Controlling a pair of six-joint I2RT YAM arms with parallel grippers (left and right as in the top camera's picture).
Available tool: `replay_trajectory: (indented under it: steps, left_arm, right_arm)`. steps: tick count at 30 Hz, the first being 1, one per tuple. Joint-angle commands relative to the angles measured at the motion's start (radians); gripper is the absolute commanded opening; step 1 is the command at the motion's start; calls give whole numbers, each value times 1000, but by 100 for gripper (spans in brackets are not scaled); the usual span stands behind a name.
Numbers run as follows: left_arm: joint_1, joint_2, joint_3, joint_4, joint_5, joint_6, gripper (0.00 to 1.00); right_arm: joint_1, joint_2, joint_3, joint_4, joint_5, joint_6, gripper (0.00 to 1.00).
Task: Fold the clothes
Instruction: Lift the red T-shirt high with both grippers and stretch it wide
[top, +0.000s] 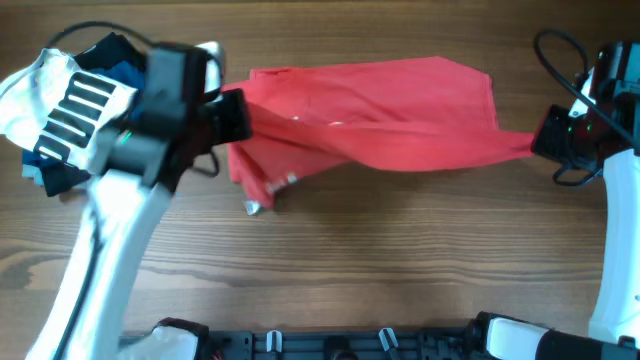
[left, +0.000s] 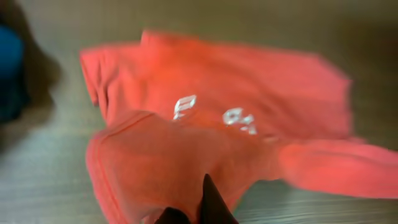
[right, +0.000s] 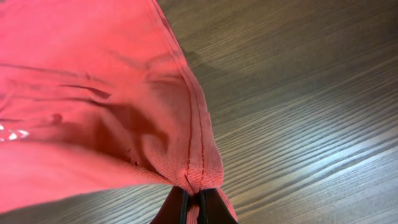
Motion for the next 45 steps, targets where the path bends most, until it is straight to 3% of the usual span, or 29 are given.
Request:
replay_trajectory:
  steps: [1, 11, 18, 22, 28, 34, 38, 41, 45]
  left_arm:
    - [43, -175, 19, -3, -17, 40, 4]
    - [105, -467, 177, -17, -17, 40, 4]
    - [105, -506, 218, -16, -63, 41, 4]
    - [105, -420, 218, -15, -62, 41, 4]
    - [105, -137, 218, 73, -57, 41, 4]
    - [106, 254, 219, 414, -62, 63, 4]
    - [111, 380, 252, 623, -62, 63, 4]
    - [125, 393, 383, 665, -62, 63, 4]
    - [159, 388, 677, 586, -61, 95, 4]
  right_arm:
    - [-5, -73, 6, -5, -17, -13, 4]
    - [-5, -280, 146, -10, -16, -13, 5]
    - [-5, -409, 175, 78, -16, -12, 4]
    - [-5, -371, 175, 94, -16, -12, 4]
    - [-5, -127, 175, 133, -30, -15, 4]
    - [-5, 177, 175, 387, -141, -30, 4]
    - [-4, 244, 188, 563, -216, 85, 4]
    - [-4, 224, 312, 631, -241, 148, 4]
    - [-4, 204, 551, 591, -236, 113, 4]
